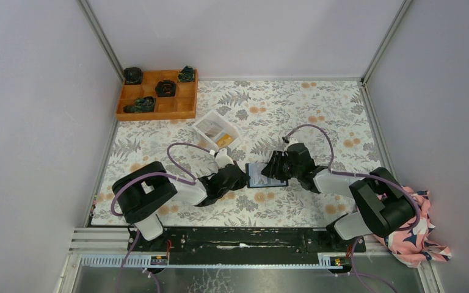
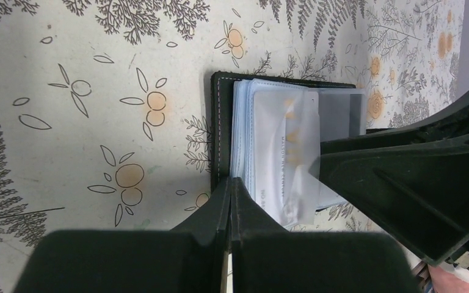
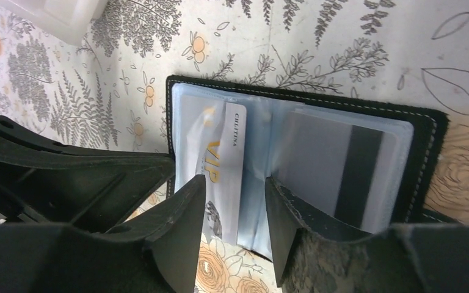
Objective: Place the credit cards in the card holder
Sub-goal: Insert the credit card into the card holder, then pick up the credit card from the storage box.
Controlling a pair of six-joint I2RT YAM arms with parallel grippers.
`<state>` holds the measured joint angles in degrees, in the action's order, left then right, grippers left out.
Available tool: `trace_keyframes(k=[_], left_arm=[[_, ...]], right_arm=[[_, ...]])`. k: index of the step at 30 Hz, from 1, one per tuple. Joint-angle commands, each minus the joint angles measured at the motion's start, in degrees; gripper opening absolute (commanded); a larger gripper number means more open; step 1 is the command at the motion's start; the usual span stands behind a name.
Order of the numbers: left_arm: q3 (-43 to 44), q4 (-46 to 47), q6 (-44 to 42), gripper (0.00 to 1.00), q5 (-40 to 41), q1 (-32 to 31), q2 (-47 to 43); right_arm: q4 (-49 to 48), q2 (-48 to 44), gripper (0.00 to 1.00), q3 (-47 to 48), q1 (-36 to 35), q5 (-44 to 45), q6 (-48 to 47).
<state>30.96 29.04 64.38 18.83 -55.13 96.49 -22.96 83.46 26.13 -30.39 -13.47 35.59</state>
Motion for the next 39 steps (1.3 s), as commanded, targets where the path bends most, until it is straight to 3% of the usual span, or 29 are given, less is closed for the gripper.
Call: trace_keyframes(k=[1,20,25,33,36,39], left_arm=[[-2.14,-3.86,-1.12,0.0,-0.03,0.28,0.48],[-2.99,-4.02,-1.14,0.0,0.73,0.35,-1.99],[-4.28,-6.87,-0.86,0.01,4.76,0.37,-6.58],[-6.1,-15.05,-0.57,0.26,15.25,1.92,-19.15],[-6.82,-16.55,-0.53,0.47,15.06,5.39,-22.3],[-6.78,-17.99,-1.53,0.59,13.77,9.85,-24.53]], right_arm=[[10.54,-2.89,0.49,0.52,-0.2,7.09,-3.36],[13.29,-7.86,0.48,2.36,-0.28,6.93,-5.29],[16.85,-8.05,0.48,8.52,-0.71,6.79,-8.59],[21.73,-1.49,0.5,25.06,-1.01,7.06,-15.66],[22.05,2.65,0.5,32.17,-2.13,7.45,-19.51],[24.44,8.28,0.5,40.83,-4.86,10.5,-26.41]])
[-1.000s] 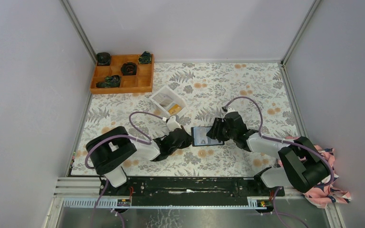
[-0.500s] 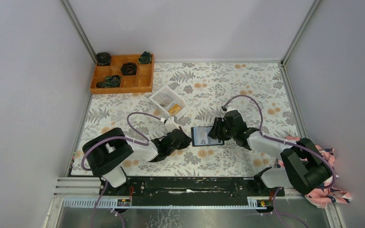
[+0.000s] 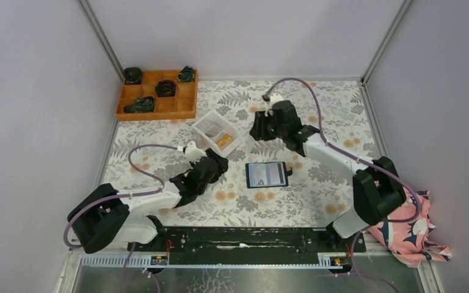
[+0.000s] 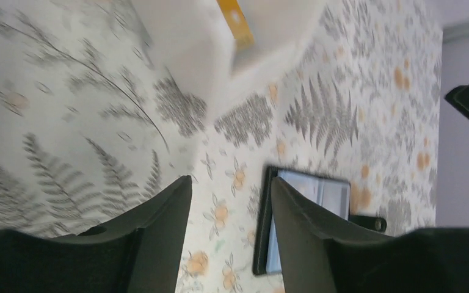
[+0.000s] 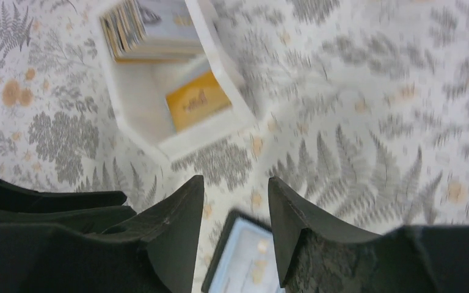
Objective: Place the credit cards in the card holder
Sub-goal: Pick up the credit card from the storage box.
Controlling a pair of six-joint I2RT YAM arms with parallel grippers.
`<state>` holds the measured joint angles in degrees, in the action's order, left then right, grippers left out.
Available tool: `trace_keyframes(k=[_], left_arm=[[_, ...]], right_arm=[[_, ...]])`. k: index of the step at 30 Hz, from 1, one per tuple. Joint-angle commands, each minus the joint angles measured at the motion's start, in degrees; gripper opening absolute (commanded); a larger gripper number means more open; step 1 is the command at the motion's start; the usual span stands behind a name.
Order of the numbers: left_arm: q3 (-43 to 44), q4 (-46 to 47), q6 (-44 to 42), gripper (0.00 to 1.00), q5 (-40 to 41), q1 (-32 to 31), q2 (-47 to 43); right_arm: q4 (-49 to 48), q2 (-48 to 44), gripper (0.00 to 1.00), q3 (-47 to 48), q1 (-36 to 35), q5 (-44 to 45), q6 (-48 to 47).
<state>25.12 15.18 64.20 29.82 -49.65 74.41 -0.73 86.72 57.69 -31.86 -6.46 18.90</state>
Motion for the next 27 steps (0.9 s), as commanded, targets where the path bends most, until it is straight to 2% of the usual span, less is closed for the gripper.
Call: trace_keyframes(k=[1,5,9,16,27], left_arm=[[-0.89,-4.59,-1.63,0.63,2.35,6.31,-2.99],[-0.68,-5.45,-2.89,0.76,0.39,12.41,-4.71],[-0.97,-4.58,-3.63,0.81,-2.45,18.4,-5.0],[-0.29,0.77,-3.18,0.82,-8.06,25.36,0.15],[2.81,6.43,-2.77,0.79,-13.76,30.57,10.47]], right_arm=[[3.13,6.88,0.51,13.37,-4.37,5.04,-11.32],[5.78,15.28,0.5,23.61,-5.66,4.17,-13.85],[5.35,21.64,0.49,30.81,-6.67,2.3,-13.58],[11.94,35.12,0.49,48.21,-8.47,0.47,-16.17],[18.01,47.68,0.48,65.68,-8.57,-4.52,-15.84]])
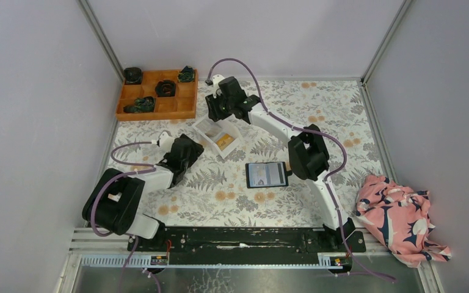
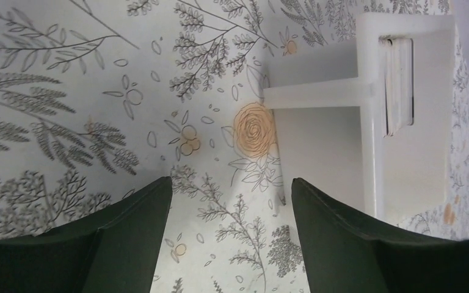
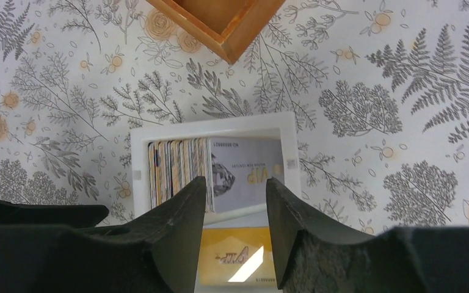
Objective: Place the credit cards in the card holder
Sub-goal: Pick up the credit card from the storage box.
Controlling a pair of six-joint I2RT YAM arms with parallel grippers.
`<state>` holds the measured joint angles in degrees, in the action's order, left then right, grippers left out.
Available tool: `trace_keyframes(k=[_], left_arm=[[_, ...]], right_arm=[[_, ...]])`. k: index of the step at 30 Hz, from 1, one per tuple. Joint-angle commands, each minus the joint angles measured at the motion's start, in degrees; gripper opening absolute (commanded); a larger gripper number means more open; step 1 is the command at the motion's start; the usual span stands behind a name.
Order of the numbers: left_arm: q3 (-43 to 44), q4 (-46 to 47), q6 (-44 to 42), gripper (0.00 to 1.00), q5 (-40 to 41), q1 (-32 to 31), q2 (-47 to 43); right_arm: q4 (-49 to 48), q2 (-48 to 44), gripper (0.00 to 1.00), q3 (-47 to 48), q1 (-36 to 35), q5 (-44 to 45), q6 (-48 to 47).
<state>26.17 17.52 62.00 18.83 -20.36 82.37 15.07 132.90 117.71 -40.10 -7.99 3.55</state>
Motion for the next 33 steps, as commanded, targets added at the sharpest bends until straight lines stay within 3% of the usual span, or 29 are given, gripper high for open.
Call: trace_keyframes(k=[1,24,30,33], left_arm=[[1.92,4.49,-0.48,0.79,-3.43,1.51,3.1],[6.06,3.02,-2.17,0.79,-4.42,1.99,7.56],[7.18,3.05,-2.84,0.79,-5.19,2.08,9.33],[7.4,3.43,-2.63,0.79,-5.76,2.05,10.23]], right_arm=[[2.29,2.02,0.48,6.06,-0.33,-3.3,-0.18],[-0.29,7.79,0.49,5.69,-0.08,-12.54,8.23],[-2.12,5.93,0.34,3.42,-0.06,-13.59,9.55],[-3.06,4.44,0.31,2.91,-0.07,-13.76,10.2]])
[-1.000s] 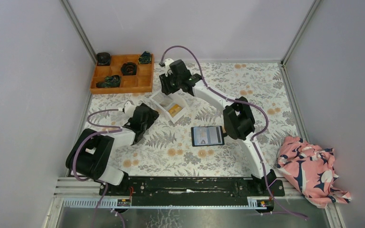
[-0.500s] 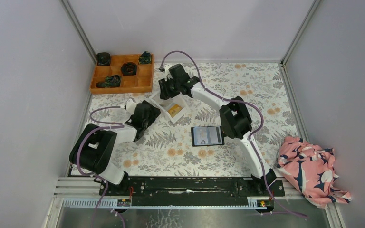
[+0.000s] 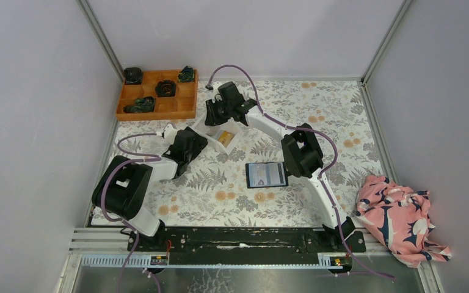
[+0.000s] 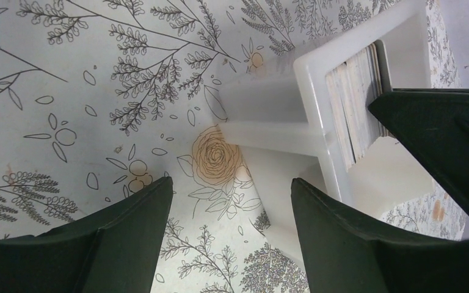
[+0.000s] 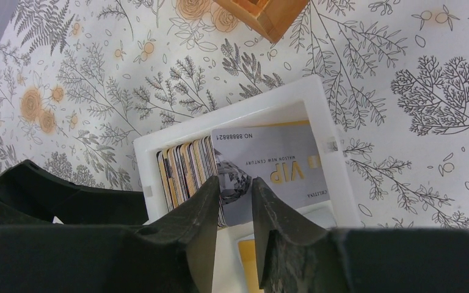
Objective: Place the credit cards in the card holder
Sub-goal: Pick up the credit card from the storage box.
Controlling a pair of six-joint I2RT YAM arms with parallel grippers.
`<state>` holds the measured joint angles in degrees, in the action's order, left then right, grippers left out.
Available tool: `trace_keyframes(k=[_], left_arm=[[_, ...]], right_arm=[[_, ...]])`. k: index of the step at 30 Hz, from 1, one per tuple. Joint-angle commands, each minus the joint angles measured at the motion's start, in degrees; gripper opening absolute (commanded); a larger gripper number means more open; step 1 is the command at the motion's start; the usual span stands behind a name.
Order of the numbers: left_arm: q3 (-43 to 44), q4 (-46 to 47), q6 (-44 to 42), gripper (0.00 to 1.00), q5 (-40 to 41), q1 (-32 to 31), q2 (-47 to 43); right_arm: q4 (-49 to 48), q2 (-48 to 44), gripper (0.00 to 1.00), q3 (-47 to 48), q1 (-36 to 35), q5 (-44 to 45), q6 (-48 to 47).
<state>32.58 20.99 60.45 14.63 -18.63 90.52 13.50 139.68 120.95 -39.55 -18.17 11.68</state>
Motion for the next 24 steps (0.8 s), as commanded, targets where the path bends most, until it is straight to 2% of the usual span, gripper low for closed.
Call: trace_keyframes(k=[1,15,24], left_arm=[[0.97,0.07,-0.97,0.79,-1.68,0.33,2.22],[1.1,-0.51,-1.03,0.79,-1.54,0.31,1.44],[0.78,-0.92,-1.11,0.79,-1.32,0.33,0.35]], right_arm=[[-1.49,-2.73,0.31,-0.27,-0.62,-3.82,2.25],[-1.32,-6.77,0.22,-1.21,-0.65,-3.86,2.4],[-0.3,-9.6,0.1,-3.09,-1.14,3.02,-1.66]])
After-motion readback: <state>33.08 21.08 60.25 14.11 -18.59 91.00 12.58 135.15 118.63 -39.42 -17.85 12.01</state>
